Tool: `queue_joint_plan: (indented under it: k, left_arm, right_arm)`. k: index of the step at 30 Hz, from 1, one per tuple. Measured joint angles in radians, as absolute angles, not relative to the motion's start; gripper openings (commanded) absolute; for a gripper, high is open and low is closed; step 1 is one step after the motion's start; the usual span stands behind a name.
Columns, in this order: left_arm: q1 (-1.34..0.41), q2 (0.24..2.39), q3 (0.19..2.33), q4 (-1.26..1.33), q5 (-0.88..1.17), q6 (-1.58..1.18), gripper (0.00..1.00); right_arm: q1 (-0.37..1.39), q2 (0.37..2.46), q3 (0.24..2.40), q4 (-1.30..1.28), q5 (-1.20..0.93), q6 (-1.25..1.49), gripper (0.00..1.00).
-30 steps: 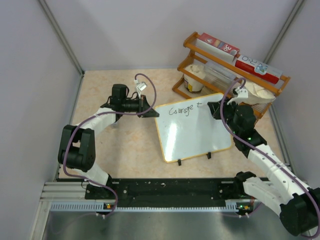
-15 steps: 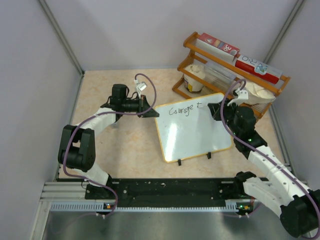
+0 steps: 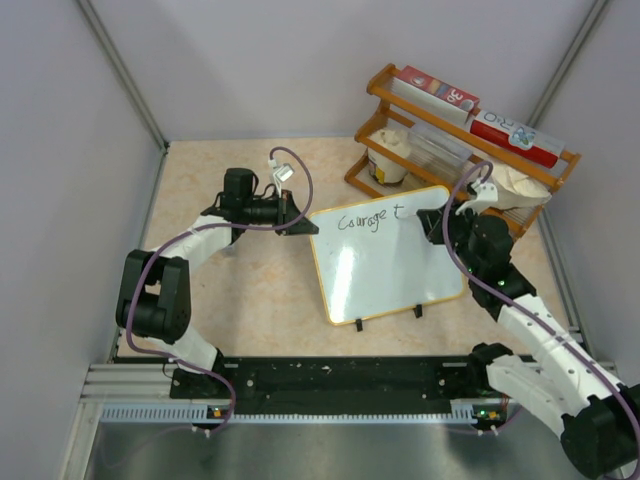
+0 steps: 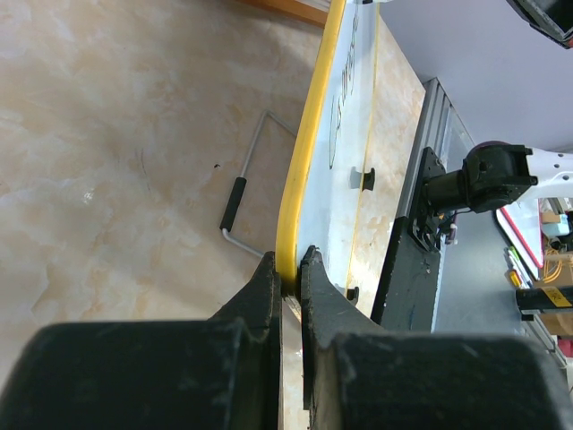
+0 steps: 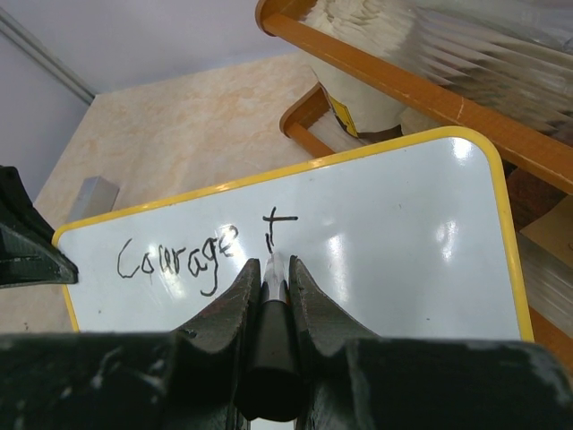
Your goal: Write a sentence on the whiteboard
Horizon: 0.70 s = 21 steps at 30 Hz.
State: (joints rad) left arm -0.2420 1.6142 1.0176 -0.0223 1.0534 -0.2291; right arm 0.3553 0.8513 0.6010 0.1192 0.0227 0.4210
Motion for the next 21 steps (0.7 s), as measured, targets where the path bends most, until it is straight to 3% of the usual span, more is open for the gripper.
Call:
queue_joint_plan:
  k: [21]
  left_arm:
    - [-0.243,1.614,1.018,-0.022,1.053,-0.229,0.00]
  right_arm:
    - [0.355,0.830,0.597,0.115,0.061,0.413,0.00]
